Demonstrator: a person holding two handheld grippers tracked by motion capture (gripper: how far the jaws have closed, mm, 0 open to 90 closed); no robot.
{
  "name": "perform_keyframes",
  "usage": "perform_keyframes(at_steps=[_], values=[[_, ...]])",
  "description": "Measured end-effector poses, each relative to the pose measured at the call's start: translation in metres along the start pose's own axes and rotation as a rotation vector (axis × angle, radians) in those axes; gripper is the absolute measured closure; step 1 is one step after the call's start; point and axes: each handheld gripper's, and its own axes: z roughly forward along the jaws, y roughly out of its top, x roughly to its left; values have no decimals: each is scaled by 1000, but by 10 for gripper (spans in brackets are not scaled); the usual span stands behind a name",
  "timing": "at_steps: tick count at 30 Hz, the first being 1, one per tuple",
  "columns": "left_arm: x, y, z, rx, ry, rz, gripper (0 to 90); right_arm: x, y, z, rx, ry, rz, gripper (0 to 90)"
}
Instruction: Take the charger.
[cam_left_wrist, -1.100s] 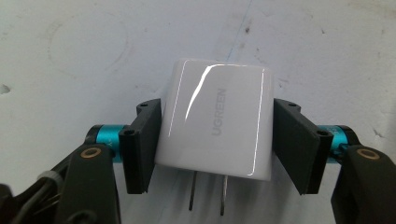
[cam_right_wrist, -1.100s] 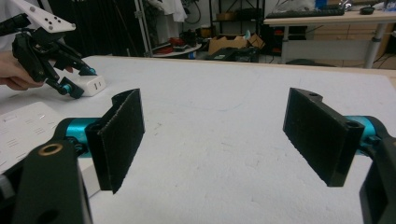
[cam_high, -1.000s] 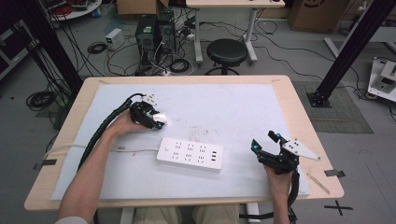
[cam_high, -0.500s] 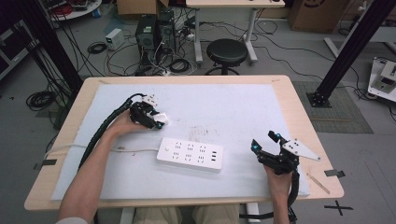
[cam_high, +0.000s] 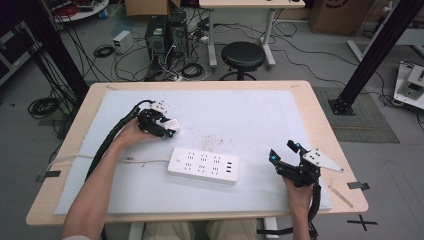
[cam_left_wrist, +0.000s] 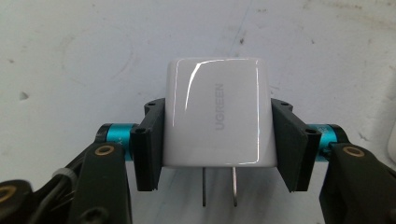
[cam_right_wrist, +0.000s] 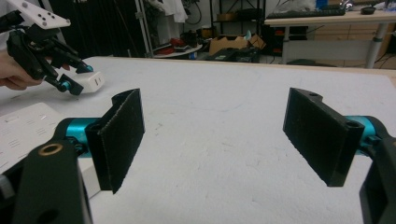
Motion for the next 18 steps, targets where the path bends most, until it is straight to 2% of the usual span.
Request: perform_keyframes(at_steps=[2,4,6,8,10,13,15,18], values=[[-1,1,-2,-13,0,-8,425,0,0,0,2,-1,2,210],[-5,4,-11,-38,14,-9,424,0,0,0,6,-1,7,210],[-5,4,-11,-38,14,-9,425,0,0,0,6,1,7,210],[-13,6,-23,-70,39,-17,425,-1,0,1,10,3,7,210],[-18,7,-30,-81,60,-16,425,0,0,1,13,7,12,210],[-26,6,-41,-122,79,-28,424,0,0,1,12,10,10,209],[-31,5,-49,-137,93,-20,424,0,1,1,14,13,8,210],[-40,5,-58,-174,114,-37,424,0,1,1,20,16,10,210]])
